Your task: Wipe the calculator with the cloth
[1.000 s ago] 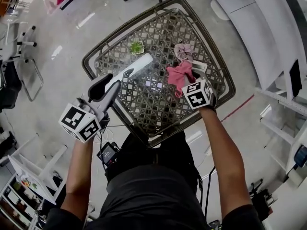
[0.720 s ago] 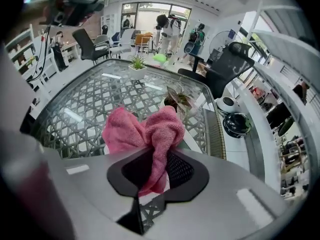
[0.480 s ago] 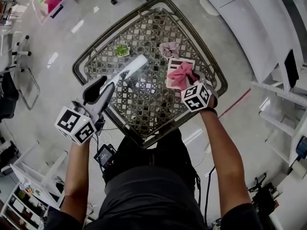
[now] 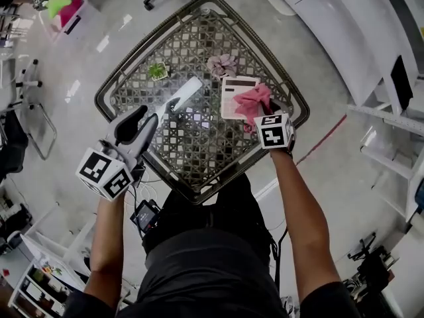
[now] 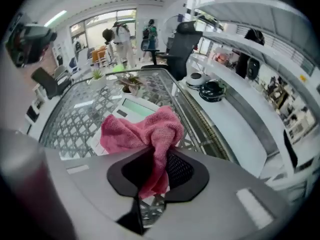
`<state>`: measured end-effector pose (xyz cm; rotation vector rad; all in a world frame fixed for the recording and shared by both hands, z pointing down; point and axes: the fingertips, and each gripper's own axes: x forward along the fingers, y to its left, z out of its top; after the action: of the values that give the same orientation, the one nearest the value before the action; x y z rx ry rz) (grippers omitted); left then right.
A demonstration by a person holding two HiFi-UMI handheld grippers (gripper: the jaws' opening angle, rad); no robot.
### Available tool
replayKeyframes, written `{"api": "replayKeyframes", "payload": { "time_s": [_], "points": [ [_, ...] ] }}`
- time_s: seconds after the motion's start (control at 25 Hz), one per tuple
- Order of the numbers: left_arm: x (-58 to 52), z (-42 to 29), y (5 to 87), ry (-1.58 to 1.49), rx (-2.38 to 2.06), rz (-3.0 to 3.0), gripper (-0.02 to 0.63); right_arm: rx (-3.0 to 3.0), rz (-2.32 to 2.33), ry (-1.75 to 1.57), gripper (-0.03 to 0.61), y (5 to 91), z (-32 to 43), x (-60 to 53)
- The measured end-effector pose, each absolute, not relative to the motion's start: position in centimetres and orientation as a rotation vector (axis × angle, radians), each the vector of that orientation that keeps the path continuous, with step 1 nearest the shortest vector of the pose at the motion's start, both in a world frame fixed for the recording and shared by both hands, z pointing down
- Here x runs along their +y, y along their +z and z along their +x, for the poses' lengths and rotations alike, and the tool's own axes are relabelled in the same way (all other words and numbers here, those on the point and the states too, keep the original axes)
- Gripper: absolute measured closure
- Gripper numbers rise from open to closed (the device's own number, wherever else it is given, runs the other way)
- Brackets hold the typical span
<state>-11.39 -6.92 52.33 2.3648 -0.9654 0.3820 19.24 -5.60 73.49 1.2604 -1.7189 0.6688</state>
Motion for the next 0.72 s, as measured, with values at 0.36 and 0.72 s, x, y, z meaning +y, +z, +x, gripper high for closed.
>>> {"api": "replayKeyframes", "payload": {
  "time_s": [0.36, 0.72],
  "points": [
    [-6.3, -10.0, 52.6, 0.394, -0.952, 2.363, 0.471, -1.651, 1.611, 1.168, 0.515, 74.3, 19.5, -3.7],
    [-5.5, -11.8, 52.6, 0.382, -0.969, 2.352, 0.471, -1.624, 1.698, 1.354, 0.515, 74.2, 16.7, -3.3]
  ]
}}
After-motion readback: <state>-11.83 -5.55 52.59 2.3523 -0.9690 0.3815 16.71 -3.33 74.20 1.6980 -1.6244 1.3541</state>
